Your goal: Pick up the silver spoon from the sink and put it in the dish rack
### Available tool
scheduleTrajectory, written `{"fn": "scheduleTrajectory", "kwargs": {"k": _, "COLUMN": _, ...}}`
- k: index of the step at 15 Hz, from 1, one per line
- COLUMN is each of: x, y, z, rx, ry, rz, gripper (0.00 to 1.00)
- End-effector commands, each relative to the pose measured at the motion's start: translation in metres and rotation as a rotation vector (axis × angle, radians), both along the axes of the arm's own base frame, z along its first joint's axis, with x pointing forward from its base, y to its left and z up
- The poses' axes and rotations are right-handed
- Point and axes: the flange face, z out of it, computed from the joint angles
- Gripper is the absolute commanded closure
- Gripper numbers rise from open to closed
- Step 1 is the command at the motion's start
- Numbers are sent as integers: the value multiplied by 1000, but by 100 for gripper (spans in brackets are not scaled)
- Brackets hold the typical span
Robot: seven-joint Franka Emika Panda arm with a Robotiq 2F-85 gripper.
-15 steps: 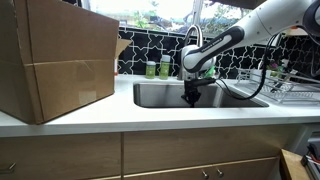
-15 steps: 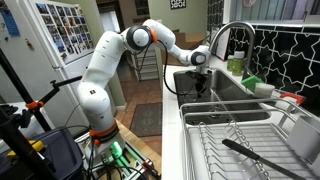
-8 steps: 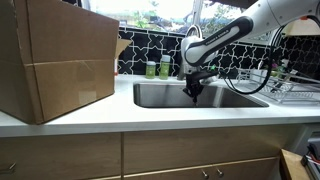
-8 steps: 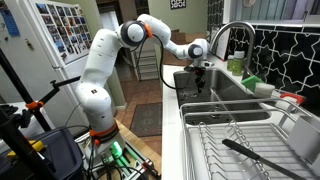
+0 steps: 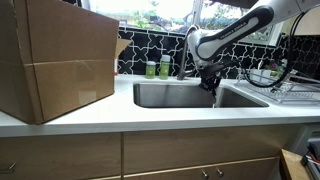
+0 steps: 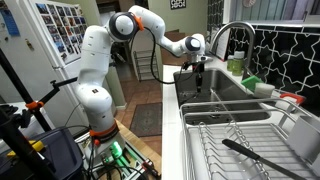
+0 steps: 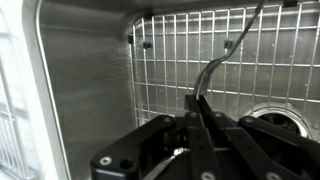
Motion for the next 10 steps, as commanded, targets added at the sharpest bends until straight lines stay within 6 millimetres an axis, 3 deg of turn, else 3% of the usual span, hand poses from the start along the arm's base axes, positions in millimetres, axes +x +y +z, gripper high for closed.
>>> {"fn": "scheduleTrajectory", "kwargs": {"k": 1, "x": -33, "y": -11, "z": 9, "rx": -44, "ry": 48, "rz": -55, "gripper": 95}}
{"fn": "scheduleTrajectory", "kwargs": {"k": 2, "x": -36, "y": -16, "z": 15, "rx": -54, "ry": 22, "rz": -62, "gripper": 95}}
{"fn": "scheduleTrajectory", "kwargs": {"k": 3, "x": -17, "y": -11, "z": 5, "rx": -33, "ry": 31, "rz": -41, "gripper": 95}}
{"fn": "scheduleTrajectory", "kwargs": {"k": 10, "x": -16, "y": -9, "z": 7, "rx": -31, "ry": 27, "rz": -38, "gripper": 95}}
